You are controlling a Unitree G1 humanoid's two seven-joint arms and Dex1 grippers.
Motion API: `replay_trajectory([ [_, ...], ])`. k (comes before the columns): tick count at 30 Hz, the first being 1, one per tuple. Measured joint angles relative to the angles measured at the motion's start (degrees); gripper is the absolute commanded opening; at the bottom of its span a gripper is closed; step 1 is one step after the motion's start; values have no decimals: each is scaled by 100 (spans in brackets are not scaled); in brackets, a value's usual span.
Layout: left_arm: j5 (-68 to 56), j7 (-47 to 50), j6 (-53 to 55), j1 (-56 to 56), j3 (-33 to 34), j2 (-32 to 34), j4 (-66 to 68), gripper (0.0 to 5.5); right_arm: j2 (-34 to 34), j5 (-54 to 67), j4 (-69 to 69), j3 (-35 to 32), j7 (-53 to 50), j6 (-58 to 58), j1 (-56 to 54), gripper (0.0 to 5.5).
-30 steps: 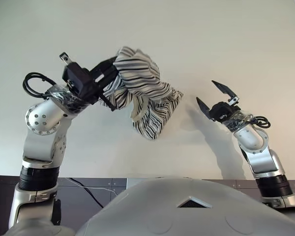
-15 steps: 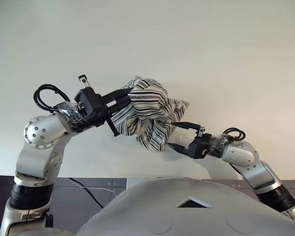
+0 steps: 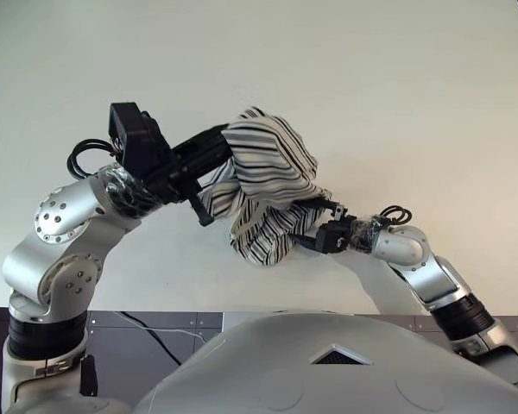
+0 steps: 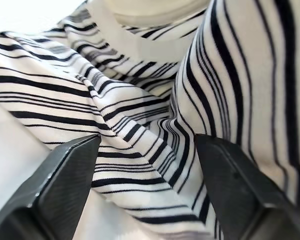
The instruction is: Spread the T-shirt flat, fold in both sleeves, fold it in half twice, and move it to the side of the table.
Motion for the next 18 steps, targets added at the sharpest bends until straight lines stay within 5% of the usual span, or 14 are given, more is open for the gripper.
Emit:
replay_trajectory([
  [10, 4203, 206, -2261, -272, -1302, -67, 2333, 12, -1763, 149, -322, -747, 743, -21, -152, 344],
  [18, 4924, -149, -3397, -40, -1580, -113, 2675, 12, -2618, -75, 35, -1452, 866, -64, -187, 344],
])
